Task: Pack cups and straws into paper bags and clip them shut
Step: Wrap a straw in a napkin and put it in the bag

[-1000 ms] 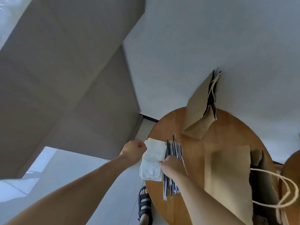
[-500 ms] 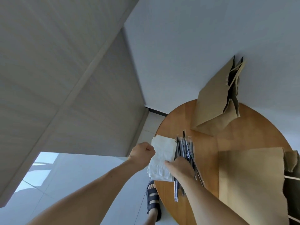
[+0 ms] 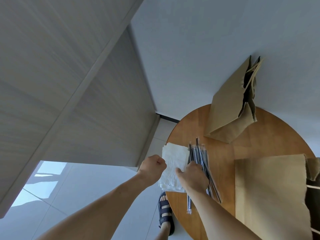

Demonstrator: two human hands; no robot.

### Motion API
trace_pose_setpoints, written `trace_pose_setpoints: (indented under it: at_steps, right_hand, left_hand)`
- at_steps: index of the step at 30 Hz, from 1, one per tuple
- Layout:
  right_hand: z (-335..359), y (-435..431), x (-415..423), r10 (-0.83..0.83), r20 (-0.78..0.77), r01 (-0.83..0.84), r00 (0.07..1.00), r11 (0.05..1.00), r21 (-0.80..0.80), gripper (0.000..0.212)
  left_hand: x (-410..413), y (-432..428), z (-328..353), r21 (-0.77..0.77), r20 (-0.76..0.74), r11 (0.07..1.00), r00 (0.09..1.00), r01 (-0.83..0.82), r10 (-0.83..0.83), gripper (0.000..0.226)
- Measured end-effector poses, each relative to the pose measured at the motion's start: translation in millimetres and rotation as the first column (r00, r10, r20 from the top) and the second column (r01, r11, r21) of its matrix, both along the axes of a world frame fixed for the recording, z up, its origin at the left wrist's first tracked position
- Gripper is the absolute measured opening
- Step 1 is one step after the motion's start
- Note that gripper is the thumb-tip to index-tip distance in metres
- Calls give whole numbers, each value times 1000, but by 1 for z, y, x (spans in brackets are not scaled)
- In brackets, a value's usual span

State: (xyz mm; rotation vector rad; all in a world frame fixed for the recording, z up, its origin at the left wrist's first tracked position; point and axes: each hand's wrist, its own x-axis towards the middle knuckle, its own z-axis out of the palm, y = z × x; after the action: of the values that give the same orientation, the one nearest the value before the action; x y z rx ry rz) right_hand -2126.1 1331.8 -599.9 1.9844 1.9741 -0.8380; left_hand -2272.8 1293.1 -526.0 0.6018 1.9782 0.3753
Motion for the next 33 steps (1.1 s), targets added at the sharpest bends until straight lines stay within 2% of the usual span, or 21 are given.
trace_pose_setpoints:
  at_steps: [6, 13, 16, 18, 22, 24, 27, 30, 33]
  right_hand:
    - [-9, 2, -5, -61, -31, 57, 998, 989, -135, 38]
    - [-4, 3, -2, -72, -85, 66, 994, 995, -71, 22]
    - [7, 5, 5, -80, -199, 72, 977, 996, -45, 23]
    - [15, 7, 7, -159, -361, 135, 919, 987, -91, 20]
    - [34, 8, 18, -380, -619, 298, 687, 925, -236, 12]
    - [44, 7, 26, -447, -668, 322, 595, 894, -311, 14]
    - [59, 4, 39, -503, -727, 308, 467, 864, -399, 15]
    - [67, 0, 52, -522, -745, 292, 415, 852, -434, 19]
    - [67, -1, 61, -545, -746, 303, 384, 837, -456, 14]
  left_hand:
    - [1, 0, 0, -32, -15, 999, 1000, -1, 0, 24]
    - [0, -1, 1, -36, -13, 999, 1000, 1, -2, 23]
    - [2, 0, 4, -5, -31, 1000, 999, 21, -21, 20]
    - [3, 3, 6, 35, -62, 999, 998, 15, -13, 16]
    - [9, 10, 9, 24, 37, 995, 995, -96, 95, 42]
    - [14, 13, 9, -3, 180, 983, 966, -185, 183, 43]
    - [27, 16, 12, -85, 436, 933, 829, -349, 350, 32]
    - [38, 15, 12, -117, 553, 890, 715, -441, 427, 29]
    - [47, 16, 12, -94, 585, 871, 682, -481, 440, 22]
